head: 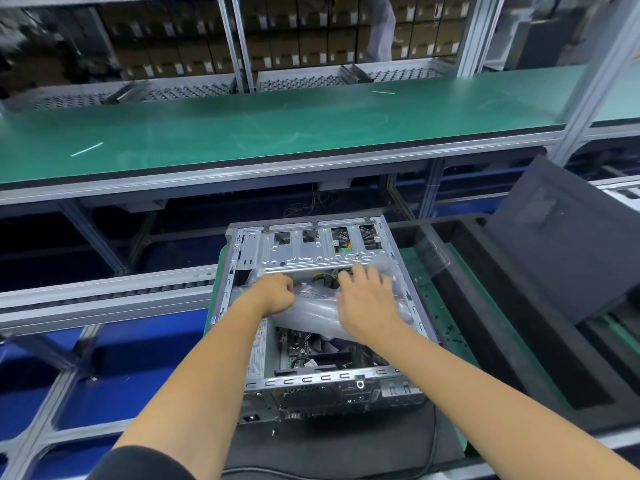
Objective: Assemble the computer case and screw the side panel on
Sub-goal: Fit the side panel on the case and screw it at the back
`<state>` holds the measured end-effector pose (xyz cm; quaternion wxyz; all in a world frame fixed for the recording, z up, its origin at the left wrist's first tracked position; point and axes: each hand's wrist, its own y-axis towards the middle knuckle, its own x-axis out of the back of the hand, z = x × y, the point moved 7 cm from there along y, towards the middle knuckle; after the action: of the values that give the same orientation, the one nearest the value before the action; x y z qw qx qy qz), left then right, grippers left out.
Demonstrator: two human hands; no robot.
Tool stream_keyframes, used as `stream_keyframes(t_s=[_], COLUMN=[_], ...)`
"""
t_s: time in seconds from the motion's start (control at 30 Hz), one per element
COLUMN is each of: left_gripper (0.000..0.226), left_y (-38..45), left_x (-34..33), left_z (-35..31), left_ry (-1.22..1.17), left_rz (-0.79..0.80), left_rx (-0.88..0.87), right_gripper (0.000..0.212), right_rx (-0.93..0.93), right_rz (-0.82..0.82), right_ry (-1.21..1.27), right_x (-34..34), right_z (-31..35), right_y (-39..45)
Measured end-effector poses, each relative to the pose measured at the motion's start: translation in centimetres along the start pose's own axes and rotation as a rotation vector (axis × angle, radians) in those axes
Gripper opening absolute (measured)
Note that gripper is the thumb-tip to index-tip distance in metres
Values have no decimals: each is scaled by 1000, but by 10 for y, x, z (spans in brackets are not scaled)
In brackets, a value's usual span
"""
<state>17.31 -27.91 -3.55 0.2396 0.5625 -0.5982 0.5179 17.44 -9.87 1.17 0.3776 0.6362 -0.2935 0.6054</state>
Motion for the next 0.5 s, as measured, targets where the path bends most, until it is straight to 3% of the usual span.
stream_keyframes(t_s=[0.17,0.33,0.5], left_gripper=[18,18,26], left_y=[-2,-4,-1], left_x=[2,2,0], left_z=[-2,-3,-5], left_ry=[14,-10,4], left_rz=[-10,-7,36], left_rx=[-14,3,30], right_gripper=[27,14,25], right_rx=[-61,-80,2], right_rz=[125,220,547], right_ry=[-96,22,95], right_x=[-8,-16,-46], right_z=[0,-5,-9], right_y=[-3,-4,-3])
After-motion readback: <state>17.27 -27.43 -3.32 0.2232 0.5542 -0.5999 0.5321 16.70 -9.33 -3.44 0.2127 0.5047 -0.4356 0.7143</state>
